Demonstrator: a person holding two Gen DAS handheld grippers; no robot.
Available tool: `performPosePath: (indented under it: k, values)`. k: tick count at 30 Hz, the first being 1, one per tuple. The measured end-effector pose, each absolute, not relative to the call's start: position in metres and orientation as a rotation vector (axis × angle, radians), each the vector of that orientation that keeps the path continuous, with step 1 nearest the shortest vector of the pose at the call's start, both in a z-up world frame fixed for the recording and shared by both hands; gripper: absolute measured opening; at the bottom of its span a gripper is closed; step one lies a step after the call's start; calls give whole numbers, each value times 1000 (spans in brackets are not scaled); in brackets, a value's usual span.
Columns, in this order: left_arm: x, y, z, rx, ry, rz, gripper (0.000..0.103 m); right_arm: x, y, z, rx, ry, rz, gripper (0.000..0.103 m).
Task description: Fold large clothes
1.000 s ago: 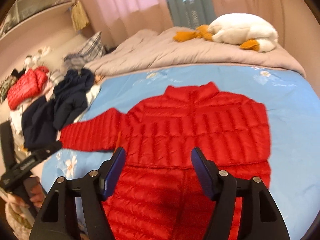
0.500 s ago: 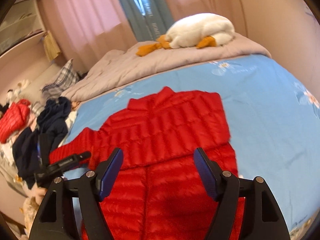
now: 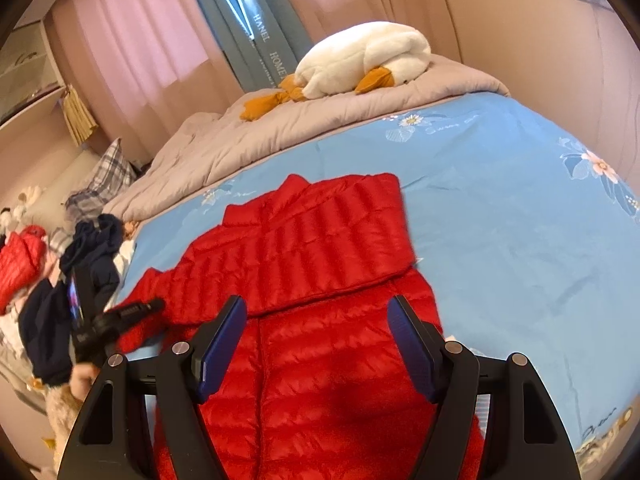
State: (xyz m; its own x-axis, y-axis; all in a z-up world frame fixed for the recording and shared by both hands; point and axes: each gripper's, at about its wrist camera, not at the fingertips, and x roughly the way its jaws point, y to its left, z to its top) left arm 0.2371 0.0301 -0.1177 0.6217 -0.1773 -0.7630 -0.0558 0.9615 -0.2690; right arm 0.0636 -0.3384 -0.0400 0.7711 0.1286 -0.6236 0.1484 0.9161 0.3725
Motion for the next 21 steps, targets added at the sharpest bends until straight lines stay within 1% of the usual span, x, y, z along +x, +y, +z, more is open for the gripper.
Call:
performPosePath:
  k: [3,7,10,13,15,16,18,19,21]
  values:
    - [247,29,-124,-258,915,-62,15,63,-340,-41,422,695,-18,73]
    - [254,26,-149,-212,981,-37,16,61,-342,-44,424,708,-43,73]
    - [250,32,-161,-236,1006,-31,20,59,-341,-46,425,714,-52,73]
    - [247,34,-158,-248,1029,-52,22,59,-341,-46,413,717,-66,73]
    - [242,37,-145,-266,1024,-94,25,59,-338,-44,401,718,-70,73]
    - [238,40,-135,-281,1005,-109,29,59,-338,-43,397,715,-69,73]
    - [229,48,-116,-298,960,-96,53,57,-336,-40,389,708,-71,73]
    - [224,53,-107,-307,936,-79,59,57,-335,-39,383,704,-76,73]
    - [212,68,-88,-325,896,-46,78,57,-332,-37,370,700,-80,73]
